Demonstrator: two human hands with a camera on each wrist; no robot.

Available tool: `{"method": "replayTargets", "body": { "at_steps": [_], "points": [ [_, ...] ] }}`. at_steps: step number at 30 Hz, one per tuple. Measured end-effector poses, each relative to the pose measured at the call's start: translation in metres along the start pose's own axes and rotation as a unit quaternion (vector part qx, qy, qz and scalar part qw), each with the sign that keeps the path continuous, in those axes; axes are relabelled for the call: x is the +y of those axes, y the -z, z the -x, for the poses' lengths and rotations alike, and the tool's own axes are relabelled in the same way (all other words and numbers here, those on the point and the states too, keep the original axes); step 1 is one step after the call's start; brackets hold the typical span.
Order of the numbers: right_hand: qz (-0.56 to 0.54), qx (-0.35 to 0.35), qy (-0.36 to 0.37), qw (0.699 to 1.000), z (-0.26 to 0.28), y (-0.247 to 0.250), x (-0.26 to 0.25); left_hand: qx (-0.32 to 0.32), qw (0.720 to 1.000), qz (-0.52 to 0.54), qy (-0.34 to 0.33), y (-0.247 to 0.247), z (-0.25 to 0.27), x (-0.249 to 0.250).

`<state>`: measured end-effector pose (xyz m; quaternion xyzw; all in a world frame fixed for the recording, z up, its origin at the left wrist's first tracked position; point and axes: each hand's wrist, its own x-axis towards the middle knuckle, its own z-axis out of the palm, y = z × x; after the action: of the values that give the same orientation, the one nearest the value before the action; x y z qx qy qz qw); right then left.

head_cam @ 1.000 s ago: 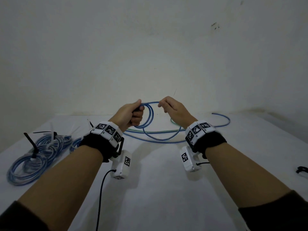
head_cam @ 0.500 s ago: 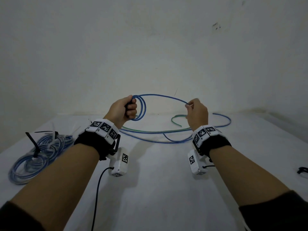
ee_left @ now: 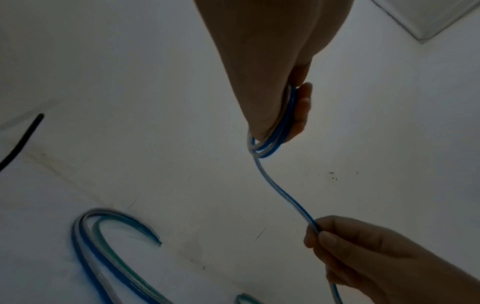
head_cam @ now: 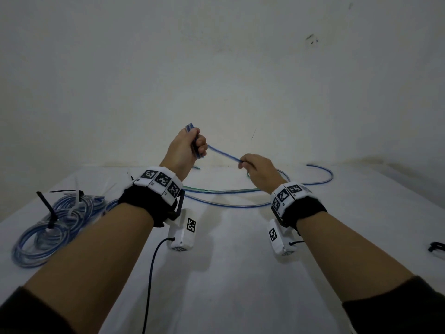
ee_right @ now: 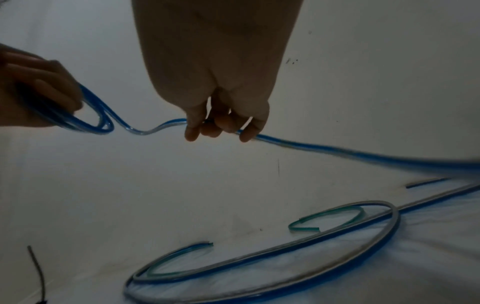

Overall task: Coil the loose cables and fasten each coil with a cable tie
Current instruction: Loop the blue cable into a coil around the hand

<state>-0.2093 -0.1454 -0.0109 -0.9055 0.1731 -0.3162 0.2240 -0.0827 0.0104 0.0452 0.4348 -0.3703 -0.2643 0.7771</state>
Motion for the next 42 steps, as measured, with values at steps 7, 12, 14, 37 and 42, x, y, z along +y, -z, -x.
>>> {"method": "replayTargets", "body": {
  "at_steps": [7,12,14,37,42],
  "points": [
    [-0.05,-0.114,0.005,0.992,0.001,-0.002,-0.022,-0.005,0.93,-0.346,-0.124,0.002,0.002,-0.024],
    [-0.044,-0.078,0.064,0.994,0.001,0.003,-0.021,-0.063,0.855,-0.509,-0.082,0.009,0.006,-0.03],
    [-0.028,-0.056,0.074,0.995,-0.001,0.003,-0.019,-0.077,0.842,-0.53,-0.06,0.009,0.008,-0.031],
    [-0.02,0.003,0.136,0.991,-0.004,0.002,-0.02,-0.107,0.926,-0.353,0.075,0.003,0.015,-0.018],
    [0.02,0.003,0.092,0.996,0.0,-0.001,0.0,-0.101,0.967,-0.196,0.125,0.005,0.016,-0.011]
  ]
}}
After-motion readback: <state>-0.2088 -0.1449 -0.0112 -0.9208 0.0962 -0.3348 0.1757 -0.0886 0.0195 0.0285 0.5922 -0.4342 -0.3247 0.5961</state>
